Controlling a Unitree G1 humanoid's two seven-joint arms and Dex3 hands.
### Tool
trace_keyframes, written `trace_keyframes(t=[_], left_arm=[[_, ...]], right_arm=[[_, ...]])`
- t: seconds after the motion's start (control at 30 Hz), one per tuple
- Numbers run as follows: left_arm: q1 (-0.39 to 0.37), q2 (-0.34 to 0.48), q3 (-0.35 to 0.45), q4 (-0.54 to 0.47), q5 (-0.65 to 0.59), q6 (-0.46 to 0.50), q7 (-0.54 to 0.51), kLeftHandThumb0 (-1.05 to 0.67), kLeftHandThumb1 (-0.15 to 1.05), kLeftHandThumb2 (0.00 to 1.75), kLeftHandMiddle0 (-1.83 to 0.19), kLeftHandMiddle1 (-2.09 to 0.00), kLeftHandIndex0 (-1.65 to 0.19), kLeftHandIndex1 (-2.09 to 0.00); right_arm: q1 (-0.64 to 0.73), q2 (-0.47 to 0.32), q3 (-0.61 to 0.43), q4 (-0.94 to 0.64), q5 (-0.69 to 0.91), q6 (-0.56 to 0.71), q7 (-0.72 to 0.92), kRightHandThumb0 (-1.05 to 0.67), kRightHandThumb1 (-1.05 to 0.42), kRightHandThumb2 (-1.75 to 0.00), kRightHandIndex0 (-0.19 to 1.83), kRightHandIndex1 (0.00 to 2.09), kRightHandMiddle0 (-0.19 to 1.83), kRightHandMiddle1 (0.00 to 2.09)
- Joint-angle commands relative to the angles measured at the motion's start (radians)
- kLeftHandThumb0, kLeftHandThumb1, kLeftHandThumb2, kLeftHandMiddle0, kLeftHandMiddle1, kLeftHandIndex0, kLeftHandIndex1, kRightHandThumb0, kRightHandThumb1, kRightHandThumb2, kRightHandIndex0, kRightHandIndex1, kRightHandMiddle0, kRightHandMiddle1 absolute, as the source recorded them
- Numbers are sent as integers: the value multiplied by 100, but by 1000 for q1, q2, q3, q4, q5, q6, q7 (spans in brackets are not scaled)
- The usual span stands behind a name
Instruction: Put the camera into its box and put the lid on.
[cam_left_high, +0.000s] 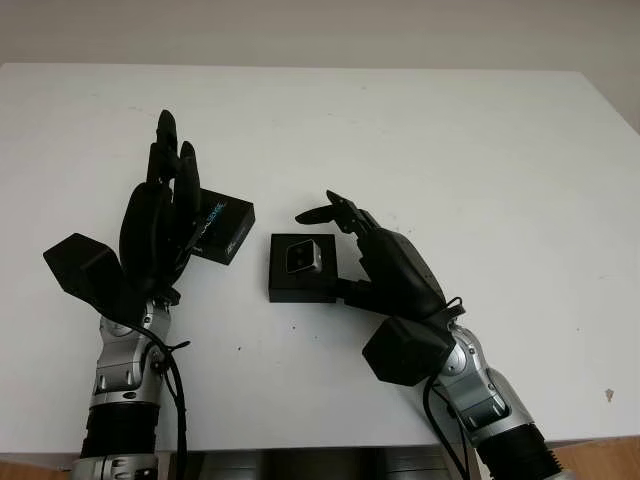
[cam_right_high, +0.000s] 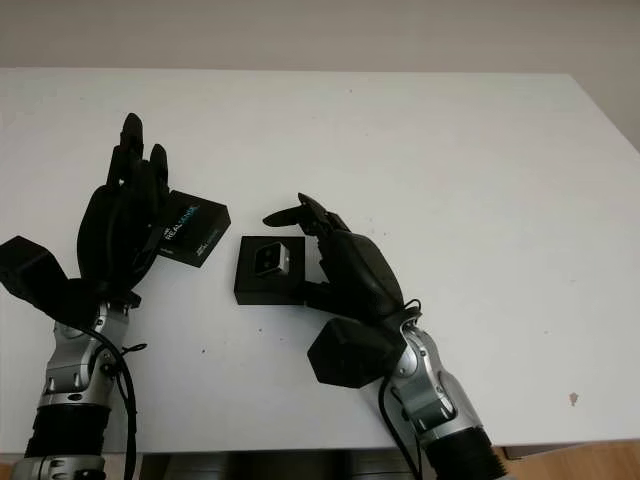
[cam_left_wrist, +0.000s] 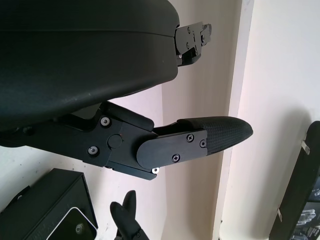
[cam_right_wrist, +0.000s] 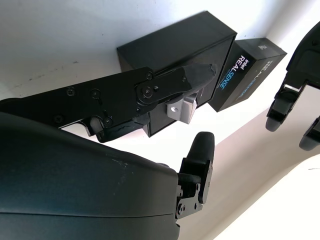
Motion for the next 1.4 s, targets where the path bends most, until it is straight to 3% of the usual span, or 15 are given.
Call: trace_keyframes(t=[0.0,1.0,1.37], left_arm=[[12,3,-3,-18,5,-4,0,-73,105,56,19,0,19,0],[16,4,-5,-29,0,8,-6,-74,105,56,19,0,19,0],[14,6,-3,-24,2,0,-8,-74,105,56,19,0,19,0]], right_arm=[[-15,6,6,9,-12,4,-20,-49,-98,-5,17,20,9,116],[-45,-33,49,43,-148,47,-86,-53,-98,-6,20,17,10,118],[-7,-35,87,-116,-330,241,-101,-43,-99,-5,35,27,34,150]])
